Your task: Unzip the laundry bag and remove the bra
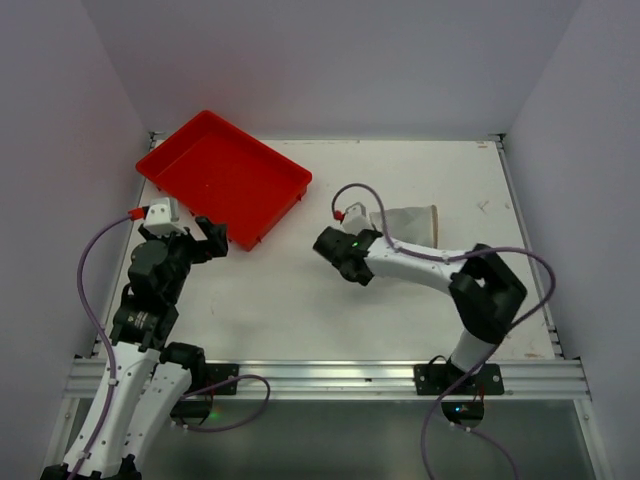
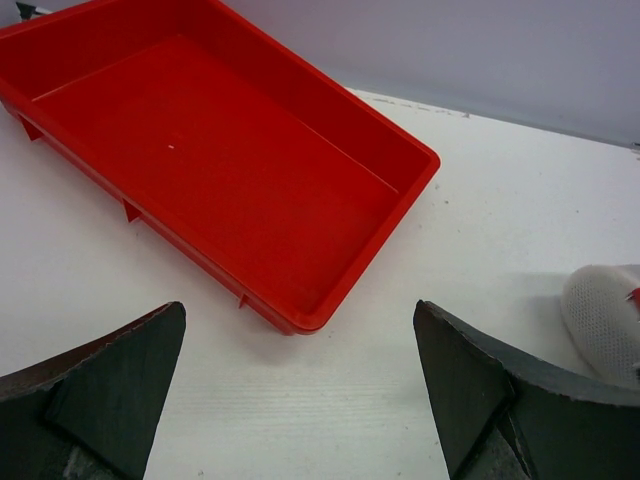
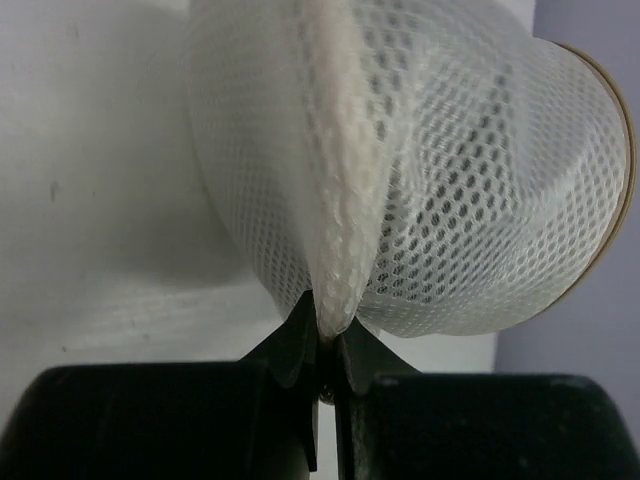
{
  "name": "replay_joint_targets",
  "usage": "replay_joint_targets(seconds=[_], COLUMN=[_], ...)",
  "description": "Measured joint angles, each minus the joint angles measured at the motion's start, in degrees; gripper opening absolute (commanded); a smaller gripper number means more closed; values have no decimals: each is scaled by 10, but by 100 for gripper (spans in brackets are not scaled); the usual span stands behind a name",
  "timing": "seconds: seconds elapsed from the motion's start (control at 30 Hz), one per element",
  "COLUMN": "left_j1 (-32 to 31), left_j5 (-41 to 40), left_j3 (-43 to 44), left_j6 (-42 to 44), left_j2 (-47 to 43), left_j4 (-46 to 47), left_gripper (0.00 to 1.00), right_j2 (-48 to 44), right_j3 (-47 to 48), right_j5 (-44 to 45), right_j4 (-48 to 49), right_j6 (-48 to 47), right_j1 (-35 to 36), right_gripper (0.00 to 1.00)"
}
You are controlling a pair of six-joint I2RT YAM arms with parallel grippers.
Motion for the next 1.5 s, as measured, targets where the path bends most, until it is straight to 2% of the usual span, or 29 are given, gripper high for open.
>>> replay_joint_targets(seconds=[0.1,0.13,0.23,0.27,0.37,0.47,0.63,0.83,0.9,1.1,1.2,1.33,1.4,1.5], left_j1=[0,0,0,0,0,0,0,0,0,-9,-82,-253,-322,-386], left_j5=[0,0,0,0,0,0,-1,9,17,93,110,75,57,27], left_j3=[-1,-2,-2,-2,-2,-2,-2,-2,-2,-1,-1,6,25,60], left_j6=[0,0,0,0,0,0,0,-1,-8,-83,-140,-213,-242,-272], left_j2=[0,0,-1,-1,-3,-6,-7,1,18,103,150,220,280,367], left_j4=[0,0,0,0,0,0,-1,2,1,-6,2,41,57,82], left_gripper=[100,100,100,100,100,100,100,100,100,96,96,95,94,91], right_j2=[95,122,154,150,101,22,-89,-177,-224,-389,-428,-426,-413,-388], right_j3=[36,49,60,60,54,48,46,-19,-52,-127,-149,-179,-196,-209], right_j5=[44,51,42,28,-38,-117,-220,-265,-283,-358,-412,-477,-510,-547], right_j4=[-95,-118,-133,-123,-61,-1,88,126,127,130,132,143,148,158], right_j6=[59,74,72,59,9,-30,-56,-26,-6,35,37,36,35,35], right_j1=[72,95,155,172,205,212,211,177,136,-71,-153,-254,-281,-300], right_gripper=[13,22,38,52,73,80,83,87,87,87,87,84,82,80])
